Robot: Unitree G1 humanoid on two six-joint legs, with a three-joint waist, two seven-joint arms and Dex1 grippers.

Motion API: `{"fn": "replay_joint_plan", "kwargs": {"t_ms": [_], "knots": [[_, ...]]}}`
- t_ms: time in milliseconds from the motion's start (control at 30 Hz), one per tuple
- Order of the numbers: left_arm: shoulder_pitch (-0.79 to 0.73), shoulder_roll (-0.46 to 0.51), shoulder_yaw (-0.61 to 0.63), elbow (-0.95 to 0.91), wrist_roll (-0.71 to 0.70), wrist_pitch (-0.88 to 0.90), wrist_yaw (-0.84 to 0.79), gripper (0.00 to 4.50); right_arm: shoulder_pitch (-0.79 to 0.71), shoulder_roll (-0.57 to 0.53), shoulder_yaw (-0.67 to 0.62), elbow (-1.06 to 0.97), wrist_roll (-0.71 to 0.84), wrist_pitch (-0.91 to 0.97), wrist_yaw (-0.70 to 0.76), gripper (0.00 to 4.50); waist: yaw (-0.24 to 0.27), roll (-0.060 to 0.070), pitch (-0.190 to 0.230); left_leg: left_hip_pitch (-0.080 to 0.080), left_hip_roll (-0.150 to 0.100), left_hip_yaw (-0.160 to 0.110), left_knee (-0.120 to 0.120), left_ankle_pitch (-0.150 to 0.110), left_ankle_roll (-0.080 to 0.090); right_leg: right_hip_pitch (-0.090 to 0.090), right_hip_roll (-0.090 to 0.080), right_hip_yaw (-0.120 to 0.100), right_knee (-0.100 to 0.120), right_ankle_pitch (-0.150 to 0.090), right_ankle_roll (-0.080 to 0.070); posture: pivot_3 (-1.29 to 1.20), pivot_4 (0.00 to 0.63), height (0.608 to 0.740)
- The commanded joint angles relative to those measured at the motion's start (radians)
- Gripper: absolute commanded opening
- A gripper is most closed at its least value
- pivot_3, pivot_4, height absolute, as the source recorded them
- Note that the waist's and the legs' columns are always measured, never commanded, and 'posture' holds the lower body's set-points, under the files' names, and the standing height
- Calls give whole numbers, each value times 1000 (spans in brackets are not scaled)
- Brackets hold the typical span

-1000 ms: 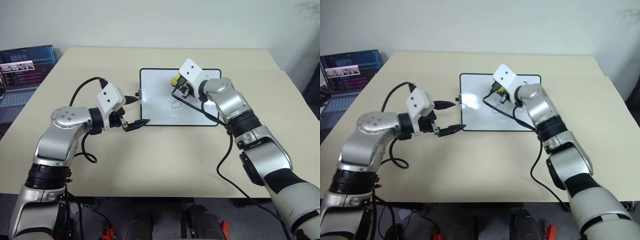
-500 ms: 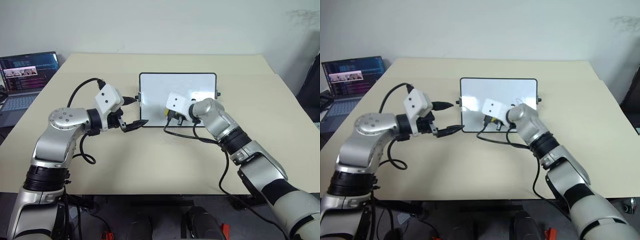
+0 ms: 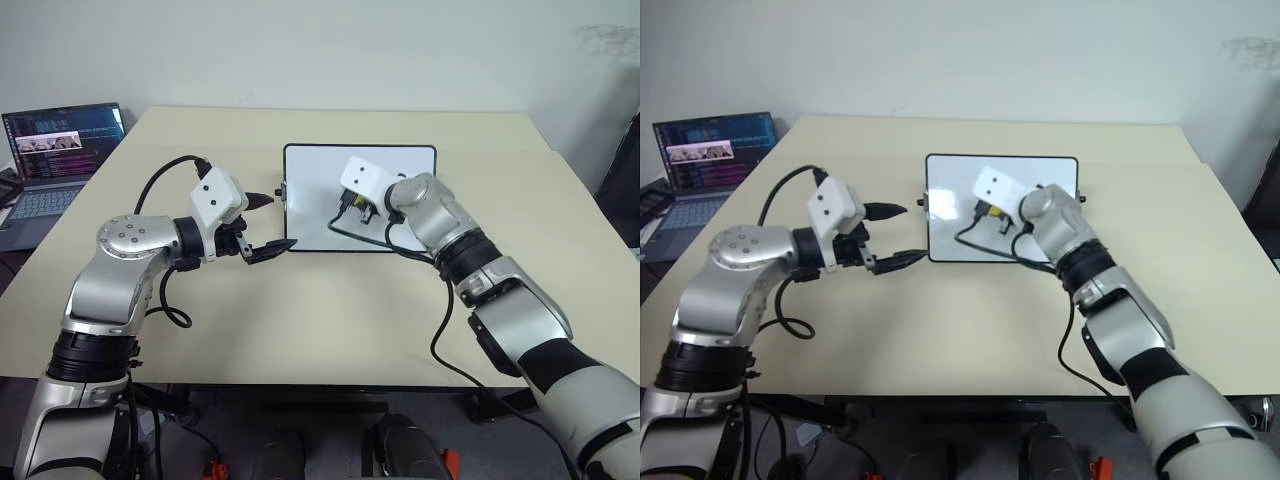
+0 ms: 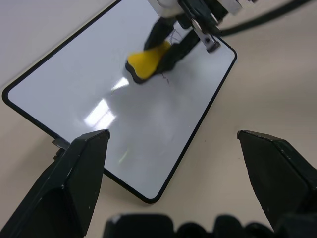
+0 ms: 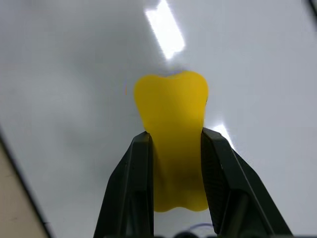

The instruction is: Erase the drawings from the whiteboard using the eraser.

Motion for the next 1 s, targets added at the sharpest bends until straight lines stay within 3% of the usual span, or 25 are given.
{"fn": "replay_joint_plan", "kwargs": {"t_ms": [33, 300, 567, 767, 1000], "knots": [[-16, 4, 18, -31, -5, -9, 9, 4500, -31, -20, -51, 112, -12, -11, -113, 971, 0, 0, 0, 0, 0, 0, 0, 0, 0, 0, 0, 0, -1, 0, 0, 0, 150, 740], [-8, 4, 21, -43, -8, -6, 13, 4500, 2, 14, -21, 113, -27, -22, -64, 971, -4, 0, 0, -1, 0, 0, -3, 0, 0, 0, 0, 0, -6, 3, 4, 0, 150, 740], [2, 8, 23, -52, -13, 1, 16, 4500, 185, -27, 112, -141, -77, 57, 186, 968, -22, -1, -2, 0, 1, 0, -4, 0, 0, 3, 1, 0, -10, 2, 3, 0, 150, 740], [2, 6, 21, -54, -15, 3, 16, 4500, 261, -28, 134, -250, -95, 122, 231, 968, -23, -2, -2, 0, 1, 0, -4, 0, 0, 3, 1, 0, -11, 1, 1, 0, 150, 740], [-5, 7, 19, -43, -12, -1, 13, 4500, 239, -22, 109, -260, -91, 149, 208, 967, -22, -2, -2, 0, 1, 0, -4, 0, 0, 3, 1, 0, -11, 1, 0, 0, 150, 740]]}}
